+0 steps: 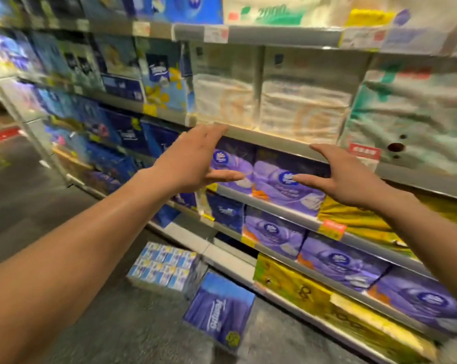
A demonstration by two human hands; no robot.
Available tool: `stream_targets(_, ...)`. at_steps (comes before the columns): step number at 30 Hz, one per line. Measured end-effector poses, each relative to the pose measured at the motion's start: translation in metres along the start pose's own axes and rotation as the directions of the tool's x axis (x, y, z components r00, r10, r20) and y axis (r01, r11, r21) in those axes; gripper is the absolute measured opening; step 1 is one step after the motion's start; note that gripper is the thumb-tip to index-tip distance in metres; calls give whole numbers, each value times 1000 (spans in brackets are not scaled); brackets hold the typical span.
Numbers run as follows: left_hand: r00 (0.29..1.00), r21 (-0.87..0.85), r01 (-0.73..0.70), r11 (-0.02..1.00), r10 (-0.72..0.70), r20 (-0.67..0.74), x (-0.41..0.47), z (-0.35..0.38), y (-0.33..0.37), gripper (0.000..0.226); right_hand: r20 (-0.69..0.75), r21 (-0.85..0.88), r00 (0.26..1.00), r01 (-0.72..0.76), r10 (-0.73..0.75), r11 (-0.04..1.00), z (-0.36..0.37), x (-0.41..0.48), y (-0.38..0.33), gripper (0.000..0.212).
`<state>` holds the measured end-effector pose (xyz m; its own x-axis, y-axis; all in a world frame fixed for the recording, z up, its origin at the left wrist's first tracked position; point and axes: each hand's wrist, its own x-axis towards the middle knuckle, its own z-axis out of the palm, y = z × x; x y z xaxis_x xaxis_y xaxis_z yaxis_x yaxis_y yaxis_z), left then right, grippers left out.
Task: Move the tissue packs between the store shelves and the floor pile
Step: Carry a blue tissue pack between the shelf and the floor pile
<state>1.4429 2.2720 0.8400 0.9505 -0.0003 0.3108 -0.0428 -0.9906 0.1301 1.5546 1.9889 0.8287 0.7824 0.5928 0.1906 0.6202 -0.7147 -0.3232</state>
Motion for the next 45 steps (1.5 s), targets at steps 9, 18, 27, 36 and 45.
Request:
stream_targets(9, 960, -71, 240, 968, -227, 162, -32, 49, -172, 116, 176, 151, 984, -10, -17, 988, 149, 114, -87, 88)
stream_targets(18, 891, -127, 367, 922, -309, 332, -41, 80, -343, 113, 292, 280, 956, -58, -27, 958, 252, 206, -187, 69)
stream_targets(27, 878, -270, 267, 925, -118, 463, -22, 130, -522, 113, 310, 335, 875, -467, 372, 818, 378, 253, -280, 82)
stream_targets(36, 785, -324, 218, 921, 32, 619, 17, 200, -606, 109, 382, 294, 724, -684, 574, 668, 464, 260, -307, 115)
stream_targets(45, 694, -312, 375, 873, -41, 719, -16, 413, -671, 128, 504, 305, 647, -753, 572, 583, 667, 280, -238, 109)
